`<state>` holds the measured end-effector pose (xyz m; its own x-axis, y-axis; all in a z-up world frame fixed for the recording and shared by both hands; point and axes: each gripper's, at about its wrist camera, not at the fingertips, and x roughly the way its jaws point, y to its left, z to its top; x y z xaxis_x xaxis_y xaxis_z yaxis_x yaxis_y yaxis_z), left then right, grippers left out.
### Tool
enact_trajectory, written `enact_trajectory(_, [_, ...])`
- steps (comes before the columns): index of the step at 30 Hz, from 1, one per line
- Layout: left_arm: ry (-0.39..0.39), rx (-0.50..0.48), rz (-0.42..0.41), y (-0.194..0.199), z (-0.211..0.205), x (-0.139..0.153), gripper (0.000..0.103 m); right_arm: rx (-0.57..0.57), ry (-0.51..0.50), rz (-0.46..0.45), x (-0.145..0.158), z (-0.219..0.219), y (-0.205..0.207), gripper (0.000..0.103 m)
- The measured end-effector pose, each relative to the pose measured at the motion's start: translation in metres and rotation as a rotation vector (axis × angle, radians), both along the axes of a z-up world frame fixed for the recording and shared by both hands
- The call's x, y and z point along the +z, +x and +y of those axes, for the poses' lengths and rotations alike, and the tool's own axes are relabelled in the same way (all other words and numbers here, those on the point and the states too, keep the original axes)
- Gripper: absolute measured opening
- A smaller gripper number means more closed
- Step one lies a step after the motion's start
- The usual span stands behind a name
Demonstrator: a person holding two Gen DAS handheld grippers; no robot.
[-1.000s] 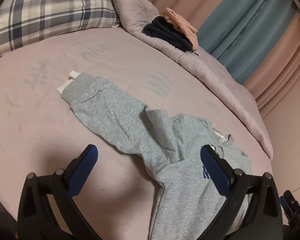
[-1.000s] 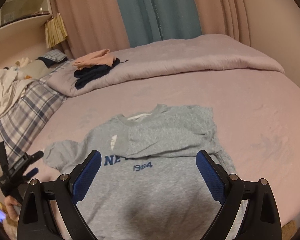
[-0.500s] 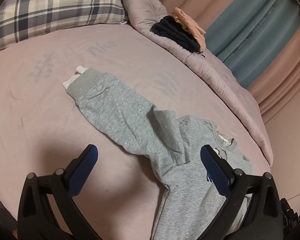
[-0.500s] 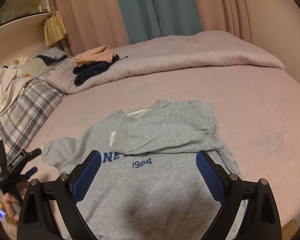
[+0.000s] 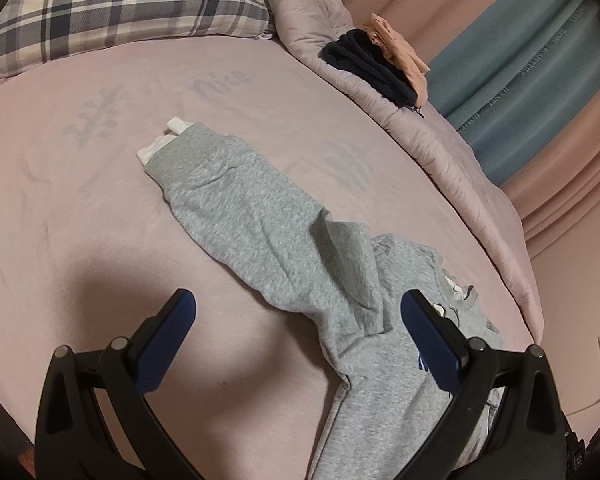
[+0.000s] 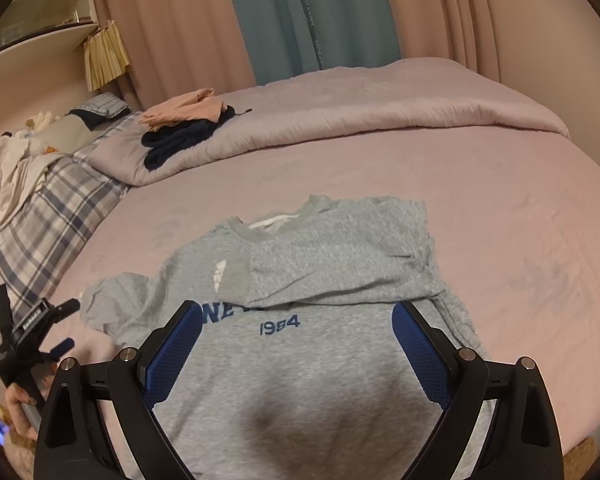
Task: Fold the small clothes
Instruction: 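Move the left gripper to the other sleeve's white cuff, then close the left gripper on the sleeve cuff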
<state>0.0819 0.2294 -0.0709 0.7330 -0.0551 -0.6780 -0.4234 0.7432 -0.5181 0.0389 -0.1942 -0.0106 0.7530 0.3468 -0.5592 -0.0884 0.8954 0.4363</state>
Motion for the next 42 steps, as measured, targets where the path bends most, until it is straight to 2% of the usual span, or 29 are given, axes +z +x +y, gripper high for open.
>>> enact_trajectory(7, [-0.03,0.044,0.012,-0.003,0.012,-0.005,0.103,-0.003,0.004,0.008,-0.004,0.0,0.002,0.095])
enact_trajectory(20, [-0.039,0.099,0.038,-0.004,0.024,-0.011,0.103,-0.001,0.012,0.014,-0.007,0.0,0.002,0.095])
enact_trajectory(25, [-0.087,0.128,0.025,-0.001,0.036,-0.018,0.101,-0.008,0.018,0.023,-0.011,-0.003,0.002,0.095])
enact_trajectory(32, [-0.287,0.212,0.015,0.015,0.075,-0.034,0.082,-0.017,0.006,0.025,-0.011,-0.011,0.006,0.095])
enact_trajectory(33, [-0.303,0.223,0.017,0.018,0.08,-0.037,0.08,-0.021,0.003,0.02,-0.009,-0.012,0.006,0.095])
enact_trajectory(35, [-0.315,0.265,0.044,0.022,0.09,-0.045,0.064,-0.025,0.002,0.009,-0.008,-0.015,0.007,0.095])
enact_trajectory(37, [-0.323,0.29,0.043,0.023,0.096,-0.048,0.056,-0.026,-0.001,0.005,-0.008,-0.017,0.008,0.095])
enact_trajectory(39, [-0.35,0.306,0.019,0.023,0.102,-0.05,0.054,-0.021,-0.005,0.009,-0.009,-0.017,0.01,0.095])
enact_trajectory(42, [-0.367,0.312,0.004,0.029,0.113,-0.052,0.046,-0.013,-0.006,0.017,-0.012,-0.018,0.014,0.095])
